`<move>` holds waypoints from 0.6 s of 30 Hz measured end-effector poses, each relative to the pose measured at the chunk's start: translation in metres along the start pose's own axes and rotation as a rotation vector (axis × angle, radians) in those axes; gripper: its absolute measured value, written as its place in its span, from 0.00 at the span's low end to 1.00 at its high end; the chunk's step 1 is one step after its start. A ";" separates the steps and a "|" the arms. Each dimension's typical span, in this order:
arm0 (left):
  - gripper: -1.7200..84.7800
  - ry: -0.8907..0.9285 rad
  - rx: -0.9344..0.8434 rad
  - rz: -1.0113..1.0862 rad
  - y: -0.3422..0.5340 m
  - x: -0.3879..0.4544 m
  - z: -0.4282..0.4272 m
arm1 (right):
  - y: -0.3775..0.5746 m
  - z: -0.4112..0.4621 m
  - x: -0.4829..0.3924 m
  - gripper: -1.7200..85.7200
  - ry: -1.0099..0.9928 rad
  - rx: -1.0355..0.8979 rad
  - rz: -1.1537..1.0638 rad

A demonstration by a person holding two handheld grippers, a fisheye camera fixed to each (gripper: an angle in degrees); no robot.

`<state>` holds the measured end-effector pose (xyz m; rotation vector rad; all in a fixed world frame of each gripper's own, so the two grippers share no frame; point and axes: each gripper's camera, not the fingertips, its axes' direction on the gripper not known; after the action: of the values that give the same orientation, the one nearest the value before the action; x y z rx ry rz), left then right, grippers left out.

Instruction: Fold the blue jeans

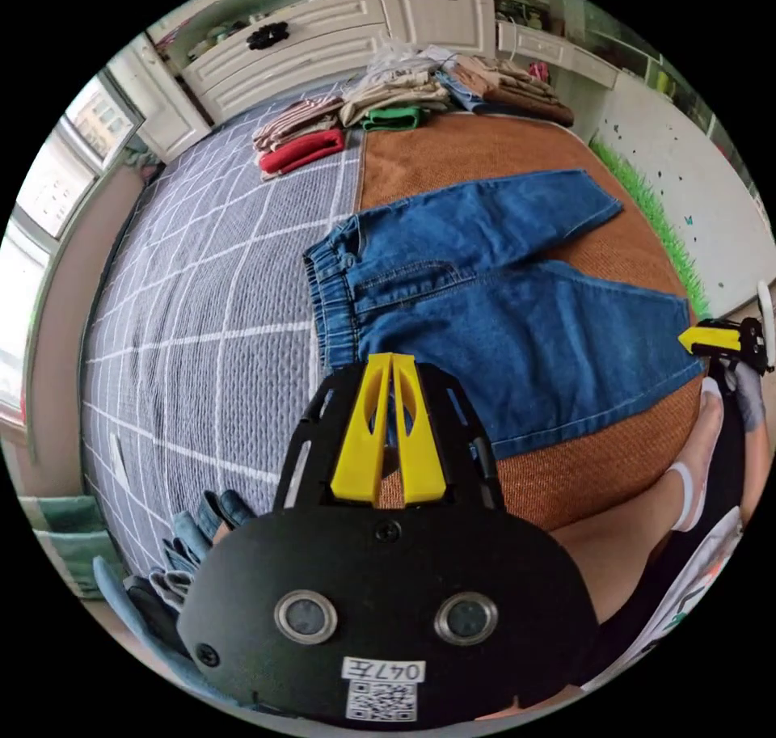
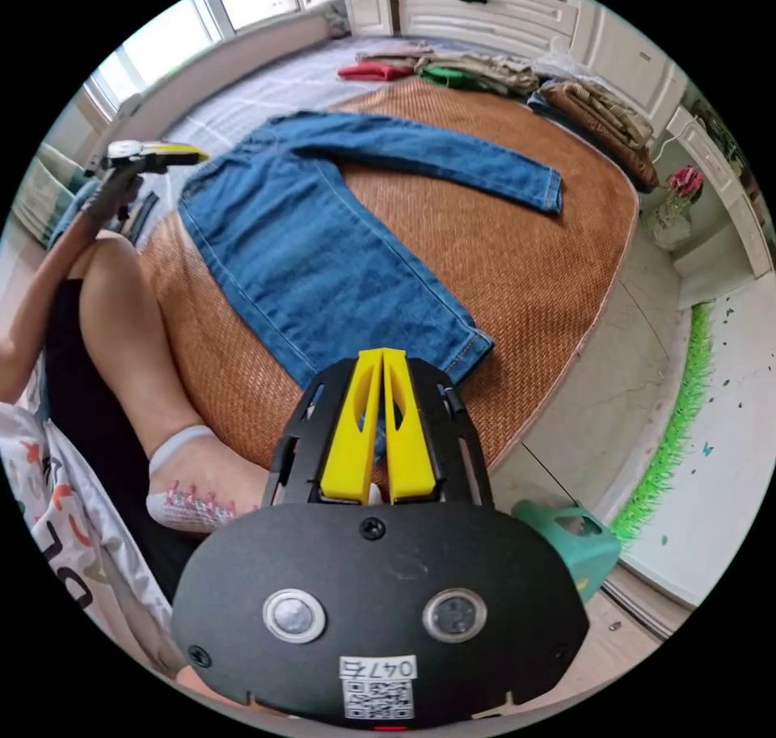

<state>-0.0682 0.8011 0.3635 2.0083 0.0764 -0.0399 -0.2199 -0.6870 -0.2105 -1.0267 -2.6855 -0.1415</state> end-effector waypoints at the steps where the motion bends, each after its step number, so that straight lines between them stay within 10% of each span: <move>1: 0.01 -0.010 -0.029 0.014 -0.004 0.005 0.006 | -0.003 0.003 0.000 0.01 0.003 -0.016 -0.004; 18: 0.01 0.315 -0.213 0.224 -0.069 0.062 0.034 | -0.057 -0.030 0.039 0.01 0.247 -0.128 0.030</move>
<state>-0.0112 0.8016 0.2833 1.7845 0.0532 0.4125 -0.2795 -0.7102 -0.1709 -1.0124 -2.4620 -0.4108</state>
